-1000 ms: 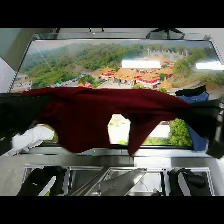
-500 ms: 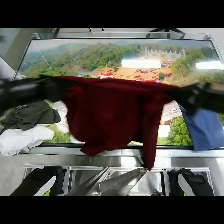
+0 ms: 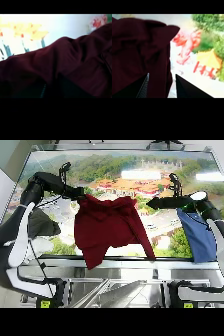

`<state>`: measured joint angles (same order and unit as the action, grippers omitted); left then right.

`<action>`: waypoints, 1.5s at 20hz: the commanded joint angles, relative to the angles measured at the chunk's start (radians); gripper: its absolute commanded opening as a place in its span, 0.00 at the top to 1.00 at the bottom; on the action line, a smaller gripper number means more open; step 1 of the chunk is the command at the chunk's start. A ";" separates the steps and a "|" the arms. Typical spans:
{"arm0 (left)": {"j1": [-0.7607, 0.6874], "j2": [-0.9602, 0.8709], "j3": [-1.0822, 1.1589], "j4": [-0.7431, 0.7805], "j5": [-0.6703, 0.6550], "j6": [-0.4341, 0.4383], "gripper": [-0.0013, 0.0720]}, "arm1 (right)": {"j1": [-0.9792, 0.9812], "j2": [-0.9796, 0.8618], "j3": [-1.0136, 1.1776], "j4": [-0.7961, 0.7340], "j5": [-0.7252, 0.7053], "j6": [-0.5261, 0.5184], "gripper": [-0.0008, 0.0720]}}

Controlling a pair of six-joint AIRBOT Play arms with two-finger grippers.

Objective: Fold the shirts.

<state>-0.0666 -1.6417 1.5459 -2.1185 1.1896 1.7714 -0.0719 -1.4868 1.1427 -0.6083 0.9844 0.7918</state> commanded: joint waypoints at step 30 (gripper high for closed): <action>0.116 0.203 -0.742 -0.084 0.000 0.163 0.96 | 0.036 0.432 -0.679 -0.225 0.256 0.235 0.96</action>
<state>0.0753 -1.4231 0.7589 -2.1696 1.1641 1.9209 -0.0353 -1.0718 0.4328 -0.8597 1.1732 1.0222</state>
